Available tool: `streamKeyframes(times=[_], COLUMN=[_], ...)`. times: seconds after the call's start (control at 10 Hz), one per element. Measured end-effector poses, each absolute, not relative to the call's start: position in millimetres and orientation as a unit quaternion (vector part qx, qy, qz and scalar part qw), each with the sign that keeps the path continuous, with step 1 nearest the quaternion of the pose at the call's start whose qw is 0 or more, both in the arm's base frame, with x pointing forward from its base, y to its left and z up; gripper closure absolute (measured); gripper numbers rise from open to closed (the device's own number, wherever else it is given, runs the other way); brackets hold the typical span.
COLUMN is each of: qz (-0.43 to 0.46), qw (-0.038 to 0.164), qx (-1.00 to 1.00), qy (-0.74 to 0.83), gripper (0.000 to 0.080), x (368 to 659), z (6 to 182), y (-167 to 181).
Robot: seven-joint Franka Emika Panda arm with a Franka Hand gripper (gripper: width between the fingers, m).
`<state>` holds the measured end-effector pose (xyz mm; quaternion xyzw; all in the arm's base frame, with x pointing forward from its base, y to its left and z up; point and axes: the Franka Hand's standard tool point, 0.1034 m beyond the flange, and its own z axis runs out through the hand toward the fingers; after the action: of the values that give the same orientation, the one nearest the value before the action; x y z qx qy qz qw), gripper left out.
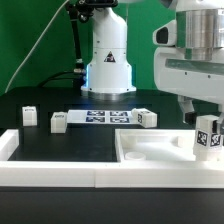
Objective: Assemble one leg
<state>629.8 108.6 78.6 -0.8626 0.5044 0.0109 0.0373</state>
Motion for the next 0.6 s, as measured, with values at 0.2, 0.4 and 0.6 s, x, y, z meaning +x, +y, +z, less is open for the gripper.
streamKeyframes(times=[0.2,0.4,0.6], qz=[0.009,0.004,-0.002], qw=[0.039,0.039,0.036], qx=[-0.892,-0.938,-0.976], qy=[0.450,0.344,0.213], gripper=[0.0170,0.0156,0.0150], x=[629.4,629.1,627.9], z=[78.7,78.7,78.3], y=[112.6,115.7,119.7])
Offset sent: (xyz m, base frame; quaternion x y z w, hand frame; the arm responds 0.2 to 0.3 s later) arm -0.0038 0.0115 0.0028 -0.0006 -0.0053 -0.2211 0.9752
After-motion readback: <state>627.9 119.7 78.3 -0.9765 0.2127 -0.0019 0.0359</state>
